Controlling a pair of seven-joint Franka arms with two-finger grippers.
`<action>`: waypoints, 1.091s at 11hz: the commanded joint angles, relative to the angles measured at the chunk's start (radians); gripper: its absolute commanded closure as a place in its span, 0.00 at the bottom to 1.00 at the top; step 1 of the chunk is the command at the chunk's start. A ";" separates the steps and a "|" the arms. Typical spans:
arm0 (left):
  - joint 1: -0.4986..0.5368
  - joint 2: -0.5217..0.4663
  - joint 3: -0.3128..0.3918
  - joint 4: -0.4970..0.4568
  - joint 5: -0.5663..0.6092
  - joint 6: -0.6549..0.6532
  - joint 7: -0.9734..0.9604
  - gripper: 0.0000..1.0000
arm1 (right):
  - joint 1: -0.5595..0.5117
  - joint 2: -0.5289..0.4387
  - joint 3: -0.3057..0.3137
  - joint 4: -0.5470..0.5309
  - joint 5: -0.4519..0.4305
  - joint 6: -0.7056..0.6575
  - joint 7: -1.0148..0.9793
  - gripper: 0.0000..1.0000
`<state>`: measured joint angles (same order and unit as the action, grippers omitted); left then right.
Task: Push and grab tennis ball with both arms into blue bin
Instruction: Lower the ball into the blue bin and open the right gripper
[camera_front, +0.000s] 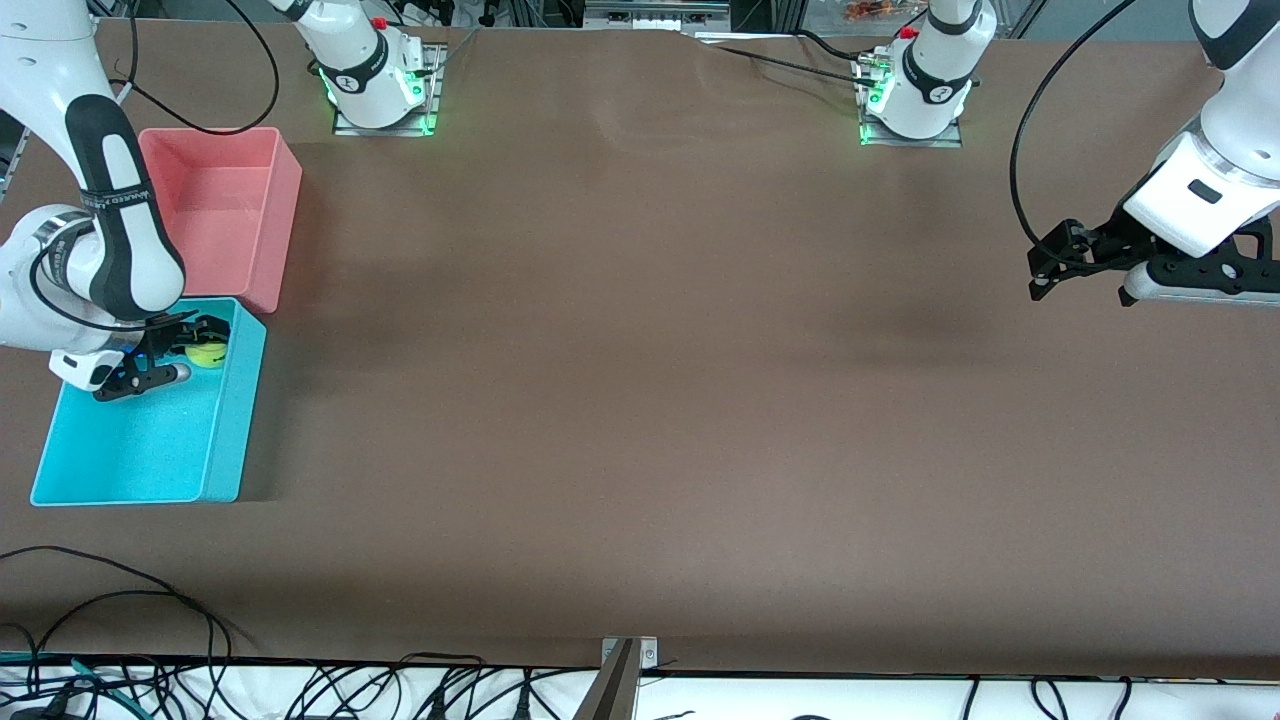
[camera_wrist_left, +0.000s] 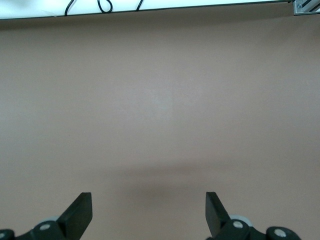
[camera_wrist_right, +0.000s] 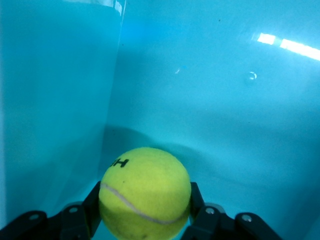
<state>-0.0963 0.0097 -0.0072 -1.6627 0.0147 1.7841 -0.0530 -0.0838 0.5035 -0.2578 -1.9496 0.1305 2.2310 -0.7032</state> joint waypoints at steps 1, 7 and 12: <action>0.004 0.016 -0.005 0.034 0.030 -0.012 0.015 0.00 | -0.011 -0.002 0.009 0.021 0.027 -0.007 -0.030 0.00; 0.006 0.027 -0.005 0.034 0.027 -0.012 0.016 0.00 | -0.001 -0.034 0.012 0.249 0.015 -0.329 0.028 0.00; 0.006 0.027 -0.004 0.034 0.025 -0.012 0.015 0.00 | 0.136 -0.133 0.012 0.414 -0.138 -0.591 0.357 0.00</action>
<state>-0.0961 0.0215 -0.0066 -1.6620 0.0148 1.7841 -0.0527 -0.0265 0.4281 -0.2480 -1.5584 0.0683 1.6989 -0.5010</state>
